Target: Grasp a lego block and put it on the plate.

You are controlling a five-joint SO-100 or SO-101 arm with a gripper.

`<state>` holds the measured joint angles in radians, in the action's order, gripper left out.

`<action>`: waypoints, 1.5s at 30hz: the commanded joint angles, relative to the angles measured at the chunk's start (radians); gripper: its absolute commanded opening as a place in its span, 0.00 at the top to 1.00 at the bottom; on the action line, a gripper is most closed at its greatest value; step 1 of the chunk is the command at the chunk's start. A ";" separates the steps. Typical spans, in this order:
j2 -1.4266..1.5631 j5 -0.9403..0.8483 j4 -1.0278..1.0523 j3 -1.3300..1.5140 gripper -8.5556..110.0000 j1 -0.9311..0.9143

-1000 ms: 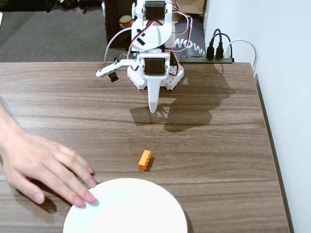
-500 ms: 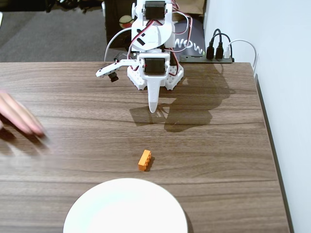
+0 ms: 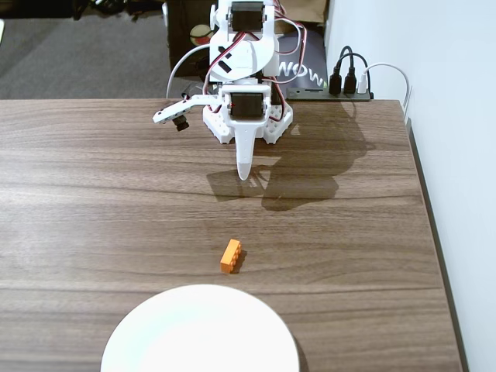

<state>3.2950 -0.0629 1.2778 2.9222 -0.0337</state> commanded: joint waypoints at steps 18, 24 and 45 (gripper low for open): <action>-0.003 -0.002 -0.009 -0.002 0.92 0.006; -0.003 -0.005 -0.009 -0.002 0.92 0.009; -0.178 -0.178 -0.120 -0.084 0.92 -0.091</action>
<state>3.1861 -0.1779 1.1965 2.9023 -0.1135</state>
